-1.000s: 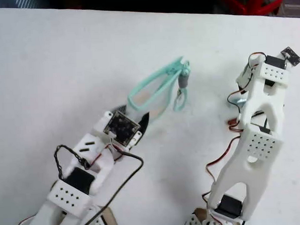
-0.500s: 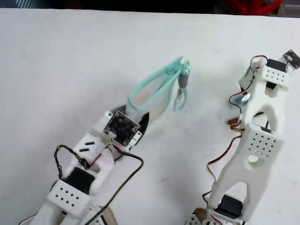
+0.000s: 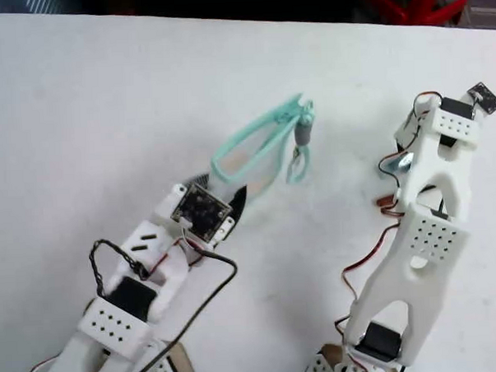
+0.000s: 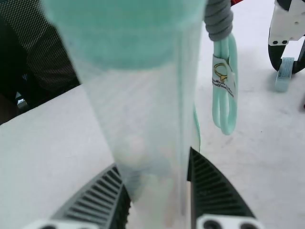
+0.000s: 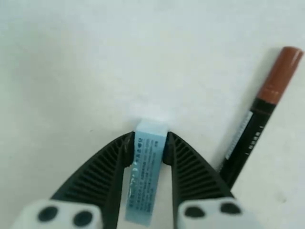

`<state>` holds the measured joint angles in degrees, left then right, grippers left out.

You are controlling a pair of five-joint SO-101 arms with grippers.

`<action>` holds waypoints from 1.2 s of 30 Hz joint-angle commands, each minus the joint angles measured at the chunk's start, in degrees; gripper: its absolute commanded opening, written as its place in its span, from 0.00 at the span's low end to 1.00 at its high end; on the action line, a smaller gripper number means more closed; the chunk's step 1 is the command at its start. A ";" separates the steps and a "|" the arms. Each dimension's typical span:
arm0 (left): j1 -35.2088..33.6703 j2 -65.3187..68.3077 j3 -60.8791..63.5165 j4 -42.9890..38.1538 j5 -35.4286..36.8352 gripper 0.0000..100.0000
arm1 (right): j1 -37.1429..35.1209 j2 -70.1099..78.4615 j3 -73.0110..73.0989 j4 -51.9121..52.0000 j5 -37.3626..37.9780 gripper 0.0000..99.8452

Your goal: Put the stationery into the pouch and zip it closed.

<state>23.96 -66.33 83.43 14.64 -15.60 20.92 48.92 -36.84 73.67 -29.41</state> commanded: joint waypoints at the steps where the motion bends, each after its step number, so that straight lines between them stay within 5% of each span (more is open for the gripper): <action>1: -0.13 0.22 -0.18 0.26 -0.79 0.16 | -1.10 -4.53 -3.96 3.03 0.09 0.02; 7: -0.13 0.22 -0.18 0.26 -0.79 0.16 | -6.64 -10.33 -6.24 12.09 0.18 0.02; 17: -0.13 0.22 -0.18 0.26 -0.79 0.16 | -12.09 -14.29 -6.59 13.05 0.18 0.02; 30: -0.13 0.22 0.35 0.18 -0.79 0.16 | -23.25 -41.36 -6.59 19.91 0.44 0.02; 36: -0.13 0.22 0.35 0.18 -0.79 0.16 | -24.66 -54.64 -6.59 19.56 17.41 0.02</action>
<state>23.96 -66.68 83.87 14.64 -15.60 -1.93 1.71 -40.79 93.27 -20.09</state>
